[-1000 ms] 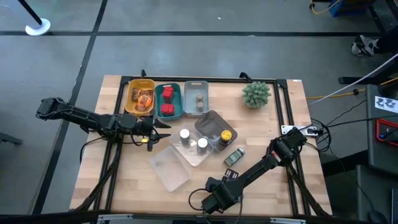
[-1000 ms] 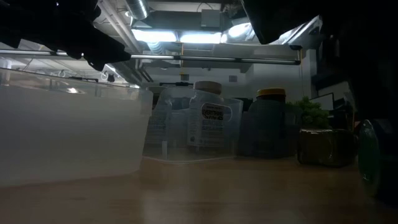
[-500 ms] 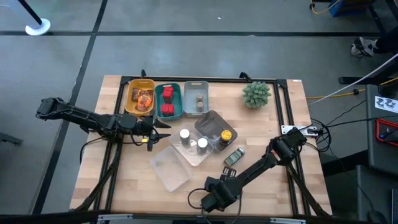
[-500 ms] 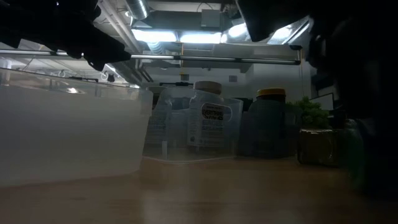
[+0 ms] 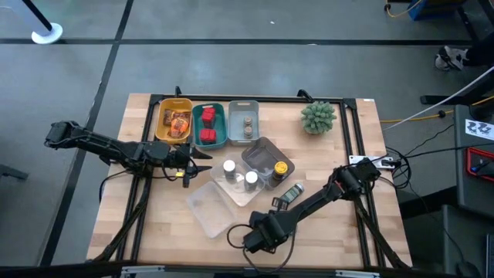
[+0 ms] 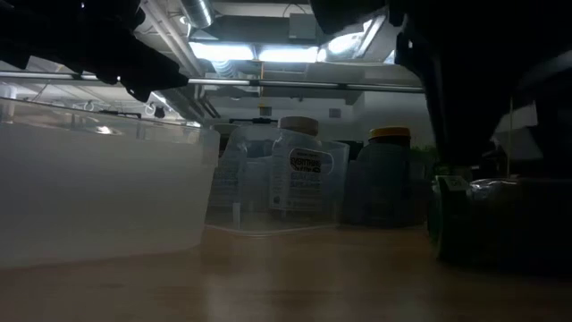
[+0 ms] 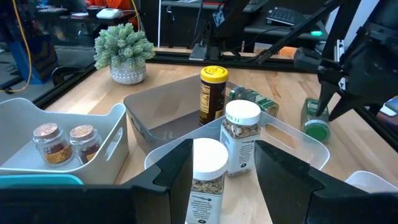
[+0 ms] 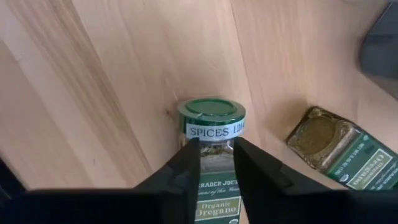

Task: Sort spices by type
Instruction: Put the green seasoning bottle into the bottom transparent bin

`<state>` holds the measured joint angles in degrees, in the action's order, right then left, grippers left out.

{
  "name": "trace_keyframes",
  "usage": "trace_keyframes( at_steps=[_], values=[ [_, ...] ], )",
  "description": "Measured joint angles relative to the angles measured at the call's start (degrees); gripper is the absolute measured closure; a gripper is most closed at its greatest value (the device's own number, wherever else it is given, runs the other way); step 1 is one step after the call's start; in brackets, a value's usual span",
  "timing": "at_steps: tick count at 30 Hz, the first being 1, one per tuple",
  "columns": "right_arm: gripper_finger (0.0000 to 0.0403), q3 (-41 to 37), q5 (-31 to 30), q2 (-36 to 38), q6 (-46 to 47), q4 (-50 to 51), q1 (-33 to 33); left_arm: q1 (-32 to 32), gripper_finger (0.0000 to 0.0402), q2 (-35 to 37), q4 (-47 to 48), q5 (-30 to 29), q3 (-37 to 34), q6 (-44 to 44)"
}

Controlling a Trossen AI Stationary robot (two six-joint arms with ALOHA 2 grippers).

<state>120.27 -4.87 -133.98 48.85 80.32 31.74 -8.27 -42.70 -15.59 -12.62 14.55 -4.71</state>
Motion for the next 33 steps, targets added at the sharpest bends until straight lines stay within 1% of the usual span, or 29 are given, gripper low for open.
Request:
trace_keyframes(
  at_steps=[2, 5, 8, 10, 12, 15, 21, 24, 28, 33],
  values=[
    [0.0321, 0.0, 1.1, 0.0, -0.1, 0.3, 0.0, 0.0, 0.0247, 0.0, 0.0, 0.0, 0.0, 0.2],
    [0.0334, 0.0, 1.8, 0.0, -0.1, 0.4, 0.0, 0.0, 0.0247, 0.0, 0.0, 0.0, 0.0, 0.2],
    [0.0335, 0.0, 1.9, 0.0, -0.1, 0.7, -0.1, 0.0, 0.0247, 0.0, 0.0, 0.0, 0.0, 0.2],
    [0.0327, 0.0, 3.5, 0.0, 0.3, 0.7, -0.3, 0.0, 0.0247, 0.0, 0.0, 0.0, 0.0, 0.2],
    [0.0313, 0.0, 4.7, 0.0, 0.5, 0.7, -0.7, 0.0, 0.0247, 0.0, 0.0, 0.0, 0.0, 0.2],
    [0.0283, 0.0, 4.8, 0.0, 1.5, 0.7, -1.2, 0.0, 0.0247, 0.0, 0.0, 0.0, 0.0, 0.2],
    [0.0200, 0.0, 4.5, 0.0, 1.6, 0.8, -1.4, 0.0, 0.0247, 0.0, 0.2, 0.0, 0.0, 0.2],
    [0.0167, 0.0, 5.0, 0.0, 1.6, 0.8, -1.4, 0.0, 0.0247, 0.0, 0.2, 0.0, 0.0, 0.2],
    [0.0149, 0.0, 5.3, -0.1, 1.5, 0.8, -1.4, 0.0, 0.0247, 0.0, 0.2, 0.0, 0.0, 0.2],
    [0.0152, 0.0, 4.4, -0.1, -1.4, 0.5, -1.8, 0.0, 0.0247, 0.0, 0.2, 0.0, 0.0, 0.2]
  ],
)
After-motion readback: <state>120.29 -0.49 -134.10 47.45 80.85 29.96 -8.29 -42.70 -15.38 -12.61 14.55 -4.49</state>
